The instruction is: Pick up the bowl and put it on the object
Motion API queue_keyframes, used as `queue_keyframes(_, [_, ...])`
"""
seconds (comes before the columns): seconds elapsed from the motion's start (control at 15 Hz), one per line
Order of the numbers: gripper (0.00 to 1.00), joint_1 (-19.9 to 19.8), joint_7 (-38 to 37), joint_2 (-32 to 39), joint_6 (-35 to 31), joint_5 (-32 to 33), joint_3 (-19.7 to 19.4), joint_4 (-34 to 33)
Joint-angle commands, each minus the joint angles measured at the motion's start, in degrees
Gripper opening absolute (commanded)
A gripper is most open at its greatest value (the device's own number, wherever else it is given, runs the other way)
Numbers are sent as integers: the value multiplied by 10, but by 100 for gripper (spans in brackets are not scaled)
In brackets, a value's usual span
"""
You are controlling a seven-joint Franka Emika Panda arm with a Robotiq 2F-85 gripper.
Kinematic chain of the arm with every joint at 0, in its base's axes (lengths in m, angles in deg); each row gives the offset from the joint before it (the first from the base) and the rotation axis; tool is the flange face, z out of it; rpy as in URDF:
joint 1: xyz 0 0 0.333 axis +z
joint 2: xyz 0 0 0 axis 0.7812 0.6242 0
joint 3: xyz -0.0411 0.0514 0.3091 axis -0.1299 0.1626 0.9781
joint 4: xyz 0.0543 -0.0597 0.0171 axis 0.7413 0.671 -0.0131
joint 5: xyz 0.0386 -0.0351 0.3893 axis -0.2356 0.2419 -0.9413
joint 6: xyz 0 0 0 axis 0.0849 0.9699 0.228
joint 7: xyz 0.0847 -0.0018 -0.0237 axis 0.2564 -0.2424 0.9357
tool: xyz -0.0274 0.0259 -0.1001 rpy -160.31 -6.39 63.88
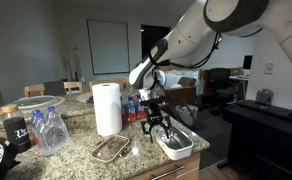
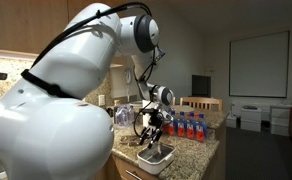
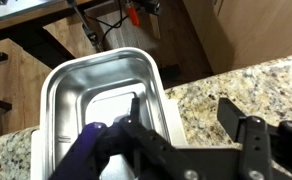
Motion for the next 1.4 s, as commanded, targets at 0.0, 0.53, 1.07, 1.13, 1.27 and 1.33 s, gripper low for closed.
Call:
queue_keyframes(0.0, [52,5,-12,26,11,-1,0,-35])
queue_keyframes(0.53, [1,10,-12,80,22,-3,0,-81])
queue_keyframes(1.07, [5,2,-14,56,37,0,-14,-57])
queue_keyframes(1.13, [5,-1,-12,50,40,2,-18,-52])
queue_keyframes(1.27, [5,-4,-9,43,42,5,-24,-46])
queue_keyframes(1.33, [5,-7,-4,38,41,6,-27,-43])
